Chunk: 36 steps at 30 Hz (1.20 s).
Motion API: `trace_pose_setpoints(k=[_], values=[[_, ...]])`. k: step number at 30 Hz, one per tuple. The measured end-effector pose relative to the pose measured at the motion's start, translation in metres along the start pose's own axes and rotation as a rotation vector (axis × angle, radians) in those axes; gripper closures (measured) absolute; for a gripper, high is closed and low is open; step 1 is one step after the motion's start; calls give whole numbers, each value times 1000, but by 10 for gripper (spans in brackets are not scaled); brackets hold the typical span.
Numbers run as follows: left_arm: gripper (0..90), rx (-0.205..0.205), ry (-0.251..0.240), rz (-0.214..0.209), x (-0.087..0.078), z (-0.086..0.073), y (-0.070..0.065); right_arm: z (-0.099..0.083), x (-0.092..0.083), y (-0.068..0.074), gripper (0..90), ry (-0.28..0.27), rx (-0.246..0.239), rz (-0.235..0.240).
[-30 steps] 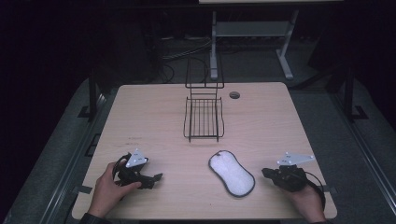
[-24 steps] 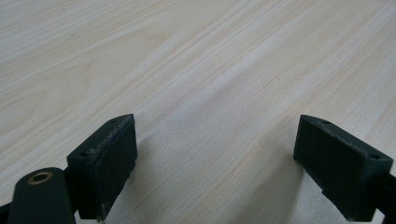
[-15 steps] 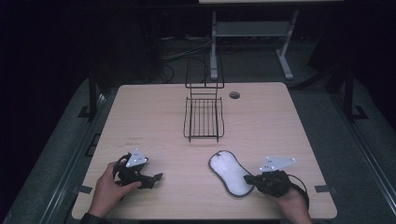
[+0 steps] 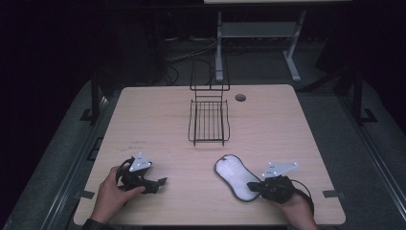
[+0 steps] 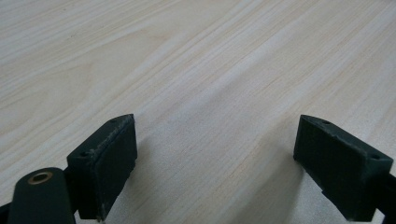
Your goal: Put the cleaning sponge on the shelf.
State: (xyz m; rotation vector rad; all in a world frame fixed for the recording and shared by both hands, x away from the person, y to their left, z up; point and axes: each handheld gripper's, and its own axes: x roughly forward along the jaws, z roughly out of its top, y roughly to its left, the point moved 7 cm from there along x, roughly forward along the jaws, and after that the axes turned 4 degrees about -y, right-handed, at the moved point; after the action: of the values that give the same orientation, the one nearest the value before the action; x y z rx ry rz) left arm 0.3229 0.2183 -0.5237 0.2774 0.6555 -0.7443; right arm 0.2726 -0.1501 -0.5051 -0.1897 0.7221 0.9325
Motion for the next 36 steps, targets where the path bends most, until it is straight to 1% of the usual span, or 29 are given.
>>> trace_pose_setpoints(k=[5, 6, 13, 17, 18, 21, 22, 24, 25, 26, 27, 32, 34, 36], values=[[126, 0, 0, 0, 0, 0, 0, -1, -2, -3, 893, 3, 11, -8], [126, 0, 0, 0, 0, 0, 0, -2, -3, -5, 894, 5, 19, -15], [126, 0, 0, 0, 0, 0, 0, -5, -9, -13, 894, 2, 30, -40], [126, 0, 0, 0, 0, 0, 0, -7, -13, -19, 894, 4, 40, -60], [126, 0, 0, 0, 0, 0, 0, -8, -14, -22, 894, 5, 40, -70], [126, 0, 0, 0, 0, 0, 0, -8, -16, -25, 894, 6, 44, -78], [126, 0, 0, 0, 0, 0, 0, -9, -17, -25, 893, 5, 54, -82], [126, 0, 0, 0, 0, 0, 0, -10, -19, -30, 893, 4, 58, -96], [126, 0, 0, 0, 0, 0, 0, -10, -19, -30, 893, 4, 58, -96], [126, 0, 0, 0, 0, 0, 0, -11, -22, -34, 894, 4, 67, -105], [126, 0, 0, 0, 0, 0, 0, -11, -22, -34, 894, 4, 67, -105], [126, 0, 0, 0, 0, 0, 0, -14, -27, -45, 893, -4, 81, -133], [126, 0, 0, 1, 0, 0, 0, -14, -28, -47, 894, -3, 88, -138], [126, 0, 0, 0, 0, 0, 0, -16, -31, -52, 893, -4, 95, -154]])
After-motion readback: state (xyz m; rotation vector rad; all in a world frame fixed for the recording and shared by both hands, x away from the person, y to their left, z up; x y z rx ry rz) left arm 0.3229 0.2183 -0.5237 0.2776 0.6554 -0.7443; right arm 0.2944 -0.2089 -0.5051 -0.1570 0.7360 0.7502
